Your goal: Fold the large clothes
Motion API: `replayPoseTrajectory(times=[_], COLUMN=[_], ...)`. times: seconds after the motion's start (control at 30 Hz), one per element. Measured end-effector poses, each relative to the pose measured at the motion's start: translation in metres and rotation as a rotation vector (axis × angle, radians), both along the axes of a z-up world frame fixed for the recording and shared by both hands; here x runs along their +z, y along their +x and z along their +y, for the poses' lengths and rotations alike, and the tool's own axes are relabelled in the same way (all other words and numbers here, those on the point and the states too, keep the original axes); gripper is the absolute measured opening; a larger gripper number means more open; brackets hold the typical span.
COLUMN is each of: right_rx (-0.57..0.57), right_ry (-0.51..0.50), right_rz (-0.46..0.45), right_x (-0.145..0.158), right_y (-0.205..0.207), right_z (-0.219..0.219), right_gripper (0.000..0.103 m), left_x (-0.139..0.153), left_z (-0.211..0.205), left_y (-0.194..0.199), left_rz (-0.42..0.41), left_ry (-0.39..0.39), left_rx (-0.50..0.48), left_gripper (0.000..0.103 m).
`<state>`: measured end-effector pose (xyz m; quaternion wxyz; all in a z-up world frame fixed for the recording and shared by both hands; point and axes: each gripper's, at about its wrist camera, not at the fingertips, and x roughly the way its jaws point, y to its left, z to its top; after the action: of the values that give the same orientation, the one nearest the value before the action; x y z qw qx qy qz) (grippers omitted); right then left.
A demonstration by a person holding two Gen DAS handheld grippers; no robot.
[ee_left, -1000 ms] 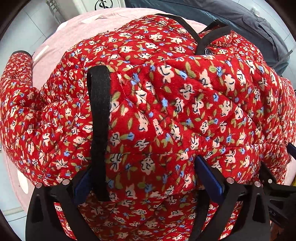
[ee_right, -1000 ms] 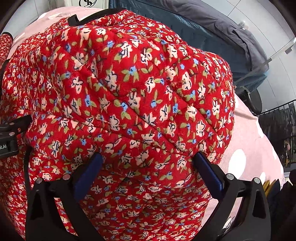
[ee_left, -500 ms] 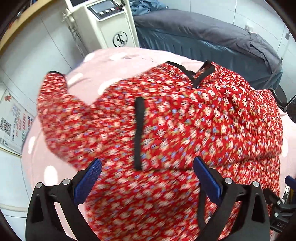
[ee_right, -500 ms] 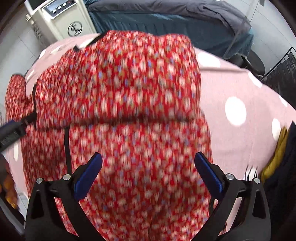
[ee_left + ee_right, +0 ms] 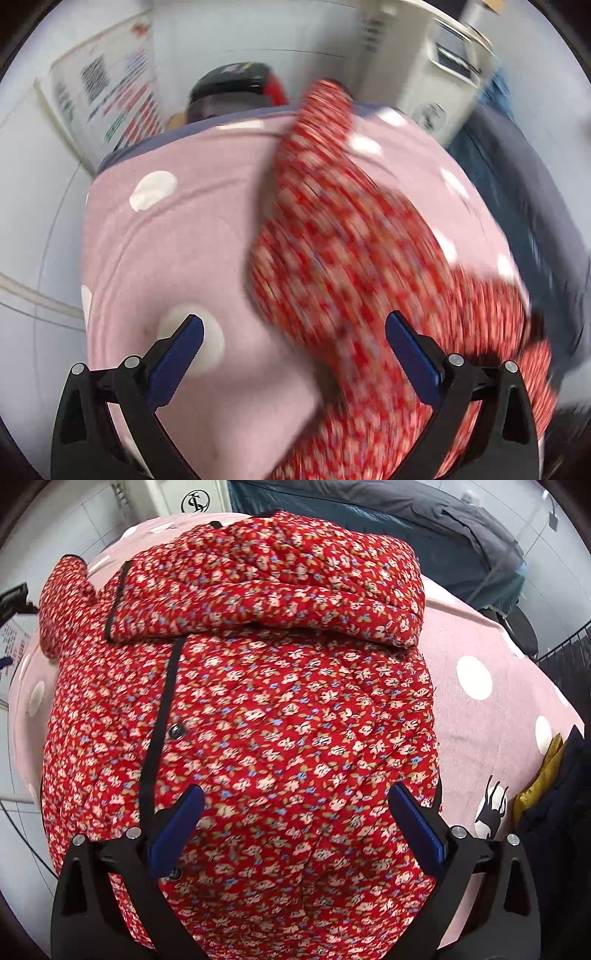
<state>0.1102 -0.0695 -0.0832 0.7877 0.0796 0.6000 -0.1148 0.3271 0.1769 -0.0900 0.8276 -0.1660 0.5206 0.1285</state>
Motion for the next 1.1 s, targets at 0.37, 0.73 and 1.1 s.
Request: replayPoseTrajectory(times=[0.37,0.73,1.1], right_rx=[-0.072,-0.064,0.000], right_ry=[-0.044,-0.080,-0.011], right_rz=[0.049,0.016,-0.037], right_x=[0.000,0.014,0.023], right_y=[-0.031,-0.011,0.000], right_z=[0.008,0.019,0.014], right_gripper=[0.098,0.098,0.098], left_x=[-0.019,-0.009,-0.067], left_z=[0.066,0.069,0.133], left_y=[0.098,0.077,-0.078], left_rz=[-0.052,-0.069,0.024], left_ry=[-0.206,-0.254,-0.412], left_rx=[0.141,-0.036,0.357], left_gripper=[0.096,0.015,0.015])
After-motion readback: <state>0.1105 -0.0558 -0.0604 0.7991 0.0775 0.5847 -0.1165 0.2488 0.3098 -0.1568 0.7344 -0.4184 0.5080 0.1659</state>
